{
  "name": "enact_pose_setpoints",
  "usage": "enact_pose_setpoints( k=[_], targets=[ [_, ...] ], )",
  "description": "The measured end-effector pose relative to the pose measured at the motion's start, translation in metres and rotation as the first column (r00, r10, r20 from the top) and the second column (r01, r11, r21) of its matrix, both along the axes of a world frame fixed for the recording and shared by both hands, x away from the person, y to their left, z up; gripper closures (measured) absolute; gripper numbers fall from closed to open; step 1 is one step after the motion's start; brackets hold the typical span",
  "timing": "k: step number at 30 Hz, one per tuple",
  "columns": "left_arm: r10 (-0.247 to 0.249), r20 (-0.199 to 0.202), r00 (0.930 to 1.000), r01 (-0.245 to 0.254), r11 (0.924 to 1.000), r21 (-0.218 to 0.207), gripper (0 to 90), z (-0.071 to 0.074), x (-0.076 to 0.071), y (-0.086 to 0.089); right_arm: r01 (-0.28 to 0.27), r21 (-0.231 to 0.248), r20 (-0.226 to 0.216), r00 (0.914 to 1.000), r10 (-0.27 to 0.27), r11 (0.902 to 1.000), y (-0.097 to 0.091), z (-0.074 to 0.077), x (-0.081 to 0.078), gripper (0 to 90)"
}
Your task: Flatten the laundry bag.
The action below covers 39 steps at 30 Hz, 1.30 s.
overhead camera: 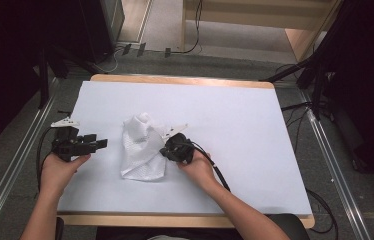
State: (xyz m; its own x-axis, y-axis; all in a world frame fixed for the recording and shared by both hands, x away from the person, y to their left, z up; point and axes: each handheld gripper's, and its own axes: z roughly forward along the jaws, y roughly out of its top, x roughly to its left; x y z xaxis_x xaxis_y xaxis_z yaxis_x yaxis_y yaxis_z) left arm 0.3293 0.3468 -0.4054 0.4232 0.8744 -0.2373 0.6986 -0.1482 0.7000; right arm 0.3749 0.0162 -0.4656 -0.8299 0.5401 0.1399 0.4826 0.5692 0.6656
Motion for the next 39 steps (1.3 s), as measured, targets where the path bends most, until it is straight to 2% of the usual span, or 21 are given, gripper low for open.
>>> enact_pose_setpoints(
  k=[1, 2, 4, 7, 12, 14, 15, 17, 19, 20, 22, 23, 24, 28, 30, 32, 34, 35, 37, 38, 39],
  targets=[
    [0.000, -0.001, 1.0000, 0.000, 1.0000, -0.002, 42.7, 0.000, 0.000, 0.000, 0.000, 0.000, 0.000, 1.0000, 0.000, 1.0000, 0.000, 0.000, 0.000, 90.0],
    [-0.001, -0.002, 1.0000, 0.001, 1.0000, -0.002, 42.6, 0.000, 0.000, 0.000, -0.007, 0.020, -0.046, 0.9989, 0.008, 0.9998, -0.002, 0.000, 0.006, 90.0],
    [-0.004, -0.004, 1.0000, 0.004, 1.0000, 0.000, 42.7, 0.000, 0.000, -0.001, -0.012, 0.020, -0.049, 0.9987, 0.013, 0.9997, -0.003, 0.000, 0.008, 90.0],
    [-0.005, -0.003, 1.0000, 0.005, 1.0000, 0.000, 42.7, -0.001, 0.000, -0.002, 0.011, 0.024, -0.037, 0.9993, -0.010, 0.9997, -0.011, 0.005, 0.012, 90.0],
    [-0.013, -0.007, 0.9999, 0.013, 0.9999, 0.003, 42.7, -0.002, 0.001, -0.004, 0.073, 0.053, -0.017, 0.9973, -0.072, 0.9960, -0.042, 0.026, 0.025, 90.0],
    [-0.014, -0.008, 0.9999, 0.014, 0.9999, 0.006, 42.7, -0.002, 0.001, -0.005, 0.080, 0.058, -0.019, 0.9967, -0.079, 0.9951, -0.049, 0.028, 0.028, 90.0],
    [-0.014, -0.008, 0.9999, 0.014, 0.9999, 0.007, 42.7, -0.002, 0.001, -0.006, 0.102, 0.058, -0.016, 0.9947, -0.101, 0.9931, -0.062, 0.033, 0.031, 90.0],
    [-0.015, -0.009, 0.9998, 0.015, 0.9999, 0.007, 42.7, -0.002, 0.001, -0.007, 0.112, 0.057, -0.017, 0.9936, -0.111, 0.9921, -0.069, 0.035, 0.033, 90.0],
    [-0.019, -0.010, 0.9998, 0.019, 0.9998, 0.008, 42.7, -0.002, 0.002, -0.008, 0.152, 0.052, -0.009, 0.9884, -0.152, 0.9870, -0.092, 0.039, 0.036, 90.0],
    [-0.022, -0.011, 0.9997, 0.023, 0.9997, 0.007, 42.7, -0.003, 0.002, -0.008, 0.152, 0.052, -0.009, 0.9884, -0.152, 0.9870, -0.092, 0.039, 0.036, 90.0],
    [-0.023, -0.011, 0.9997, 0.023, 0.9997, 0.010, 42.7, -0.003, 0.003, -0.010, 0.186, 0.046, -0.008, 0.9825, -0.186, 0.9814, -0.111, 0.040, 0.038, 90.0],
    [-0.024, -0.013, 0.9996, 0.024, 0.9997, 0.010, 42.7, -0.003, 0.004, -0.011, 0.227, 0.043, -0.010, 0.9738, -0.227, 0.9728, -0.130, 0.039, 0.041, 90.0],
    [-0.026, -0.015, 0.9995, 0.026, 0.9996, 0.012, 42.6, -0.003, 0.004, -0.011, 0.248, 0.043, -0.013, 0.9688, -0.248, 0.9678, -0.140, 0.038, 0.042, 90.0],
    [-0.033, -0.013, 0.9994, 0.033, 0.9993, 0.015, 42.6, -0.004, 0.006, -0.015, 0.313, 0.044, -0.030, 0.9498, -0.311, 0.9489, -0.168, 0.034, 0.046, 90.0],
    [-0.038, -0.016, 0.9991, 0.039, 0.9991, 0.015, 42.6, -0.004, 0.008, -0.017, 0.329, 0.040, -0.043, 0.9439, -0.327, 0.9434, -0.175, 0.030, 0.048, 90.0],
    [-0.042, -0.014, 0.9990, 0.042, 0.9990, 0.016, 42.6, -0.004, 0.009, -0.019, 0.331, 0.038, -0.048, 0.9430, -0.329, 0.9428, -0.178, 0.028, 0.048, 90.0],
    [-0.053, -0.013, 0.9985, 0.053, 0.9985, 0.011, 42.6, -0.004, 0.012, -0.022, 0.349, 0.042, -0.039, 0.9370, -0.347, 0.9363, -0.180, 0.028, 0.046, 80.4],
    [-0.053, -0.013, 0.9985, 0.053, 0.9985, 0.011, 42.6, -0.004, 0.012, -0.022, 0.345, 0.052, -0.022, 0.9386, -0.344, 0.9371, -0.180, 0.030, 0.045, 79.3],
    [-0.061, -0.018, 0.9979, 0.062, 0.9980, 0.014, 42.6, -0.004, 0.014, -0.023, 0.350, 0.063, -0.019, 0.9366, -0.350, 0.9345, -0.179, 0.033, 0.042, 78.2],
    [-0.066, -0.021, 0.9976, 0.066, 0.9977, 0.012, 42.6, -0.005, 0.015, -0.024, 0.342, 0.074, -0.007, 0.9396, -0.342, 0.9368, -0.178, 0.035, 0.040, 78.2],
    [-0.069, -0.019, 0.9974, 0.069, 0.9976, 0.008, 42.5, -0.005, 0.016, -0.025, 0.338, 0.087, -0.018, 0.9409, -0.338, 0.9370, -0.175, 0.037, 0.038, 82.5]
  ],
)
